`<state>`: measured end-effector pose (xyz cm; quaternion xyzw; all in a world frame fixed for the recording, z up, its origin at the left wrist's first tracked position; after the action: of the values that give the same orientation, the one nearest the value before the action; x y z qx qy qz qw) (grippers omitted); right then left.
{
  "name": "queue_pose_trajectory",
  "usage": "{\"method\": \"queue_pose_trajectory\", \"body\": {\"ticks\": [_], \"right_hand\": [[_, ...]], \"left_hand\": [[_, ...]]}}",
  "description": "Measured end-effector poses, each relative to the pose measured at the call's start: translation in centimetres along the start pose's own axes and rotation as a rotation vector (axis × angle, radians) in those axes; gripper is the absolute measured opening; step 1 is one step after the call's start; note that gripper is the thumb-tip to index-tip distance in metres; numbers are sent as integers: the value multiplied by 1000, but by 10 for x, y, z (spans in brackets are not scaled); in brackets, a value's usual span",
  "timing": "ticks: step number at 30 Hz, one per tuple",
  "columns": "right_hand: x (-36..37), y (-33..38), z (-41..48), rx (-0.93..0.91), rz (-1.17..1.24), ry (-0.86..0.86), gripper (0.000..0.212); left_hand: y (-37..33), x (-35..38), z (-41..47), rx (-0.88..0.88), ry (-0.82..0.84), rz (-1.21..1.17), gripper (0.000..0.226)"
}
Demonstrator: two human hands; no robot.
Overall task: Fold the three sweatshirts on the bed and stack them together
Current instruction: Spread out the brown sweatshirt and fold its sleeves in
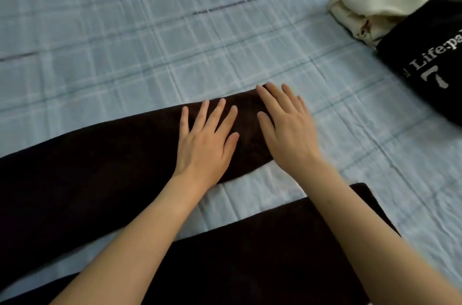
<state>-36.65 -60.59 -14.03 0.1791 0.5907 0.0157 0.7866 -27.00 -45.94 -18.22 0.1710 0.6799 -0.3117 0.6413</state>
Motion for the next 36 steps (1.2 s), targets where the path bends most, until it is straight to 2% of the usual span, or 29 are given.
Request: {"method": "queue_pose_trajectory", "body": {"ticks": [5,8,10,12,14,16,19,22,24,26,28,30,31,33,36], "right_hand": [[56,-17,7,82,-104,321,55],[55,-16,5,82,-121,335,56],[42,-5,-5,-7,-94,276,54],[30,12,-26,-194,-25,251,55],[32,27,-51,-373,-12,374,60],[41,27,-63,-401,-47,498,63],[47,24,-58,-340,-11,436,50],[37,23,-49,-281,130,346,41],[19,11,-52,-195,258,323,41],[-2,0,-58,-191,267,338,46],[-8,-2,-67,-263,58,537,51],[-2,0,-77,-235,-117,737,50],[-1,5,-76,-200,-128,725,48],[-4,26,-63,-148,-52,543,52],[11,78,-35,-185,32,330,57]], "left_hand": [[18,28,2,-82,144,88,59],[22,20,6,-36,211,3,58],[35,1,-6,3,225,-118,58],[57,-18,-39,34,159,-148,60],[84,-28,-81,85,129,-76,64],[106,-23,-111,103,150,18,66],[112,-15,-120,40,137,68,57],[103,-24,-111,-65,74,-149,49],[94,-31,-113,-27,32,-250,48],[81,-35,-117,31,85,-257,49],[72,-27,-123,44,260,-159,53],[70,-14,-129,45,359,-40,57],[72,-14,-130,36,366,-72,57],[78,-27,-128,2,315,-213,55],[109,-45,-125,-135,68,-122,54]]}}
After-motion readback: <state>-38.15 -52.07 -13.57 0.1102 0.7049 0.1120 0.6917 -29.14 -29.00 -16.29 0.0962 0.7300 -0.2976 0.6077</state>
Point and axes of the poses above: each hand's wrist, its own z-axis towards the middle knuckle, its own x-axis out of the palm, y = z × x, the point moved 2 cm from there along z, towards the middle knuckle, and after that the axes turned 13 degrees about -x, right-handed, at the moved point
